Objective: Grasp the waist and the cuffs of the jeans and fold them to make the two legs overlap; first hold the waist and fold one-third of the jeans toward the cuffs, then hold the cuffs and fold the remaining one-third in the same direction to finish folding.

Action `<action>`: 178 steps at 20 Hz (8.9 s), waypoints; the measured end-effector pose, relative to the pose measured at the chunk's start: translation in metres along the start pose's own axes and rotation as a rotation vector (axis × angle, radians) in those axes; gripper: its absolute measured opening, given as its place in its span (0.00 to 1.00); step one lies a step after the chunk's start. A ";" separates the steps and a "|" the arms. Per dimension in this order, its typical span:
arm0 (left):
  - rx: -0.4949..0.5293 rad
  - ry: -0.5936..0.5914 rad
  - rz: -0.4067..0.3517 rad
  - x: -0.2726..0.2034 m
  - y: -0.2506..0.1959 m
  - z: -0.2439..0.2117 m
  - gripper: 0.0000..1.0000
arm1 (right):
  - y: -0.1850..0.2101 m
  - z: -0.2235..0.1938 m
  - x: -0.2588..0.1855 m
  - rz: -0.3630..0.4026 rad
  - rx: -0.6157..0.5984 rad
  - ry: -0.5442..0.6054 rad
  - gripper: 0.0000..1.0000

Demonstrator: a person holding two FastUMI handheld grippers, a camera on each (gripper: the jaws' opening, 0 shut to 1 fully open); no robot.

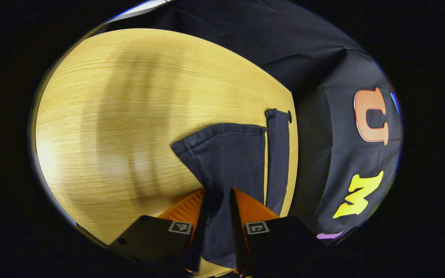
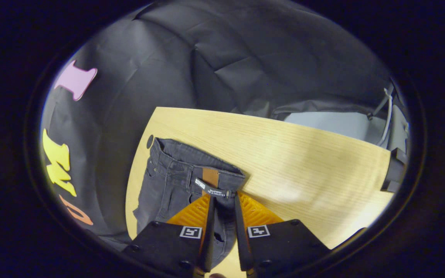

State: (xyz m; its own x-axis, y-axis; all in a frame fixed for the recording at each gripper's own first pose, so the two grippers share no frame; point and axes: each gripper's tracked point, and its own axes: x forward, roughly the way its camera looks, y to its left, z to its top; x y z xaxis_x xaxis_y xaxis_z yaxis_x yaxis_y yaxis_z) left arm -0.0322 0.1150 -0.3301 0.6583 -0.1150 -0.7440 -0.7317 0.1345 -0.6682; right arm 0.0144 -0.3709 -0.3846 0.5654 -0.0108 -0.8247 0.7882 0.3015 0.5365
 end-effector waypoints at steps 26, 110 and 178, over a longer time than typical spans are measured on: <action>0.145 0.030 -0.055 -0.042 -0.162 0.039 0.03 | 0.178 0.025 -0.082 0.227 -0.115 0.042 0.00; 1.208 -0.447 -0.068 -0.143 -0.193 -0.119 0.99 | 0.134 0.038 0.086 0.106 -0.404 -0.203 0.97; 0.938 -0.645 -0.184 -0.221 -0.144 0.076 0.99 | 0.238 -0.015 -0.107 0.554 -1.522 -0.018 0.75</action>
State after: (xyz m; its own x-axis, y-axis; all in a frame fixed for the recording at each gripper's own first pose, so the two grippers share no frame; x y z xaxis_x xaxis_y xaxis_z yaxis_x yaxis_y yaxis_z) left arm -0.0585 0.1962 -0.0691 0.9073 0.2795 -0.3140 -0.3739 0.8780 -0.2988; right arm 0.1379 -0.2838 -0.1716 0.6946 0.4080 -0.5925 -0.4547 0.8872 0.0779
